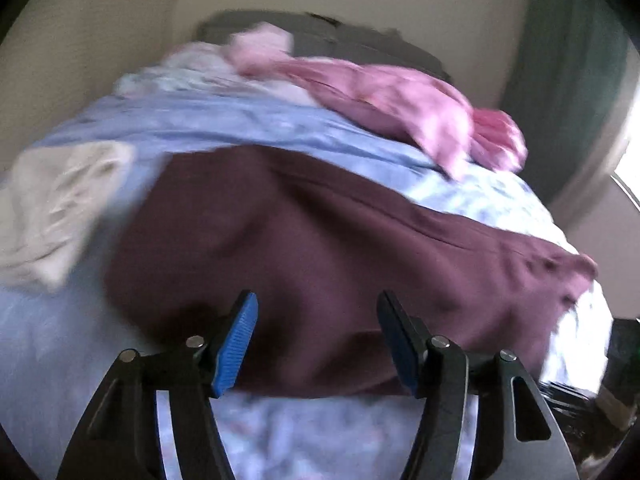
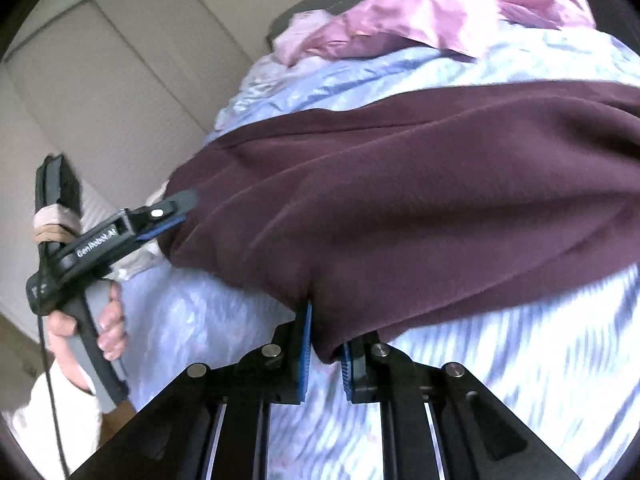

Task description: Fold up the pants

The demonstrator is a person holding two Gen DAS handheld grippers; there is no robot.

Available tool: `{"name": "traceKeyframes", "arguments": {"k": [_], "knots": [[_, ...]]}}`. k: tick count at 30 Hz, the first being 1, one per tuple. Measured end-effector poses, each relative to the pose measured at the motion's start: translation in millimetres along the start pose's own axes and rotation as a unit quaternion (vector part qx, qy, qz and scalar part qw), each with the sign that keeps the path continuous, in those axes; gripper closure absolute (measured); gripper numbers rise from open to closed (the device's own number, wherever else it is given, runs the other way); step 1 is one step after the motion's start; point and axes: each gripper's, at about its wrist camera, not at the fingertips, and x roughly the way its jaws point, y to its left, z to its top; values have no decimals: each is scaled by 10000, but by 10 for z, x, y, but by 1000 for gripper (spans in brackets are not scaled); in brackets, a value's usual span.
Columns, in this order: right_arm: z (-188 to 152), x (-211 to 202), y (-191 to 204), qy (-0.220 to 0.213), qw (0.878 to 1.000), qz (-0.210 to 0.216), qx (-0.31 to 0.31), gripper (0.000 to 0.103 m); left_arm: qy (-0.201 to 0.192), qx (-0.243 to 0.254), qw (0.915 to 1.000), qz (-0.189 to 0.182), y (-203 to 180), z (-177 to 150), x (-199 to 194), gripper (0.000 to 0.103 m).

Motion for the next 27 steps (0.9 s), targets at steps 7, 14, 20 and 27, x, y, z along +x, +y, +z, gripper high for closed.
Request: {"name": "traceKeyframes", "arguments": {"k": [7, 14, 20, 27], "knots": [[-30, 145, 306, -17, 9922, -1219, -246, 89, -186, -438, 9973, 553, 694, -211, -155, 22], [-21, 272, 348, 47, 9846, -1740, -136, 89, -24, -736, 9969, 277, 901, -88, 106, 20], [61, 360, 428, 193, 9777, -2086, -158, 89, 110, -1777, 9840, 21, 1035, -138, 426, 36], [54, 352, 477, 283, 9767, -2109, -286, 89, -232, -1593, 9837, 805, 871, 70, 264, 69]]}}
